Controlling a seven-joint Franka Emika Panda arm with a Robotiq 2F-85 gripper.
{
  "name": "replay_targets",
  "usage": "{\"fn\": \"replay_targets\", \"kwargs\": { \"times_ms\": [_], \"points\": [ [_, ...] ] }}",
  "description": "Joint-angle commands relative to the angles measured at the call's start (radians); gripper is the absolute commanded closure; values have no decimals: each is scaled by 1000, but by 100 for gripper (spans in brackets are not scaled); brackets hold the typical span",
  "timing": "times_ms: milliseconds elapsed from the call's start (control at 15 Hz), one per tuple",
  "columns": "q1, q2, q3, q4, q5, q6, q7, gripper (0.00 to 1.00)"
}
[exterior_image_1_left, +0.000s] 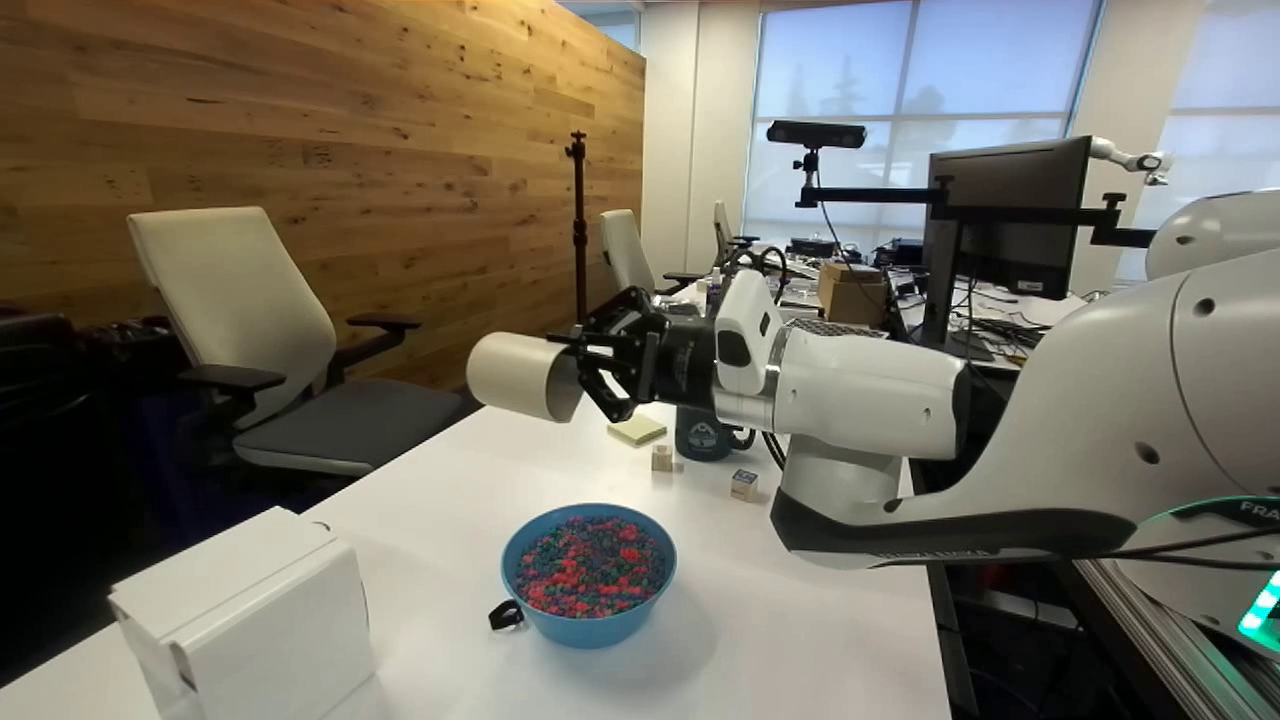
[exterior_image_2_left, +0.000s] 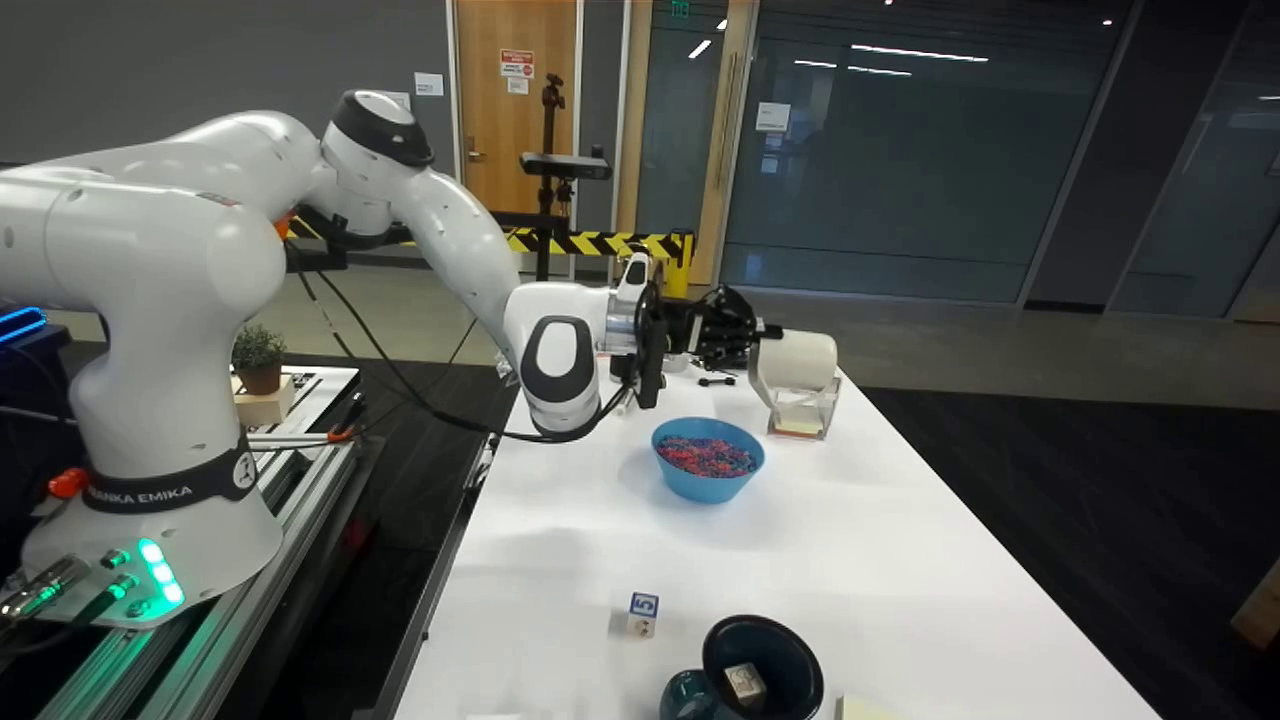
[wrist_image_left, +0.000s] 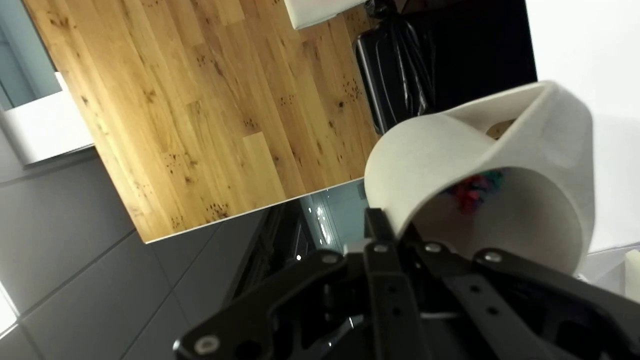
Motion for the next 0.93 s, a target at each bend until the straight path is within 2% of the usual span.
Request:
{"fn": "replay_targets", "kwargs": {
  "times_ms": [0,800,867],
  "points": [
    [-19,82,28,33,106,86,-83,99],
    [-121,82,132,99,205,248,-316,99],
    [-99,122,115,99,214,227,-290,99]
  ]
}}
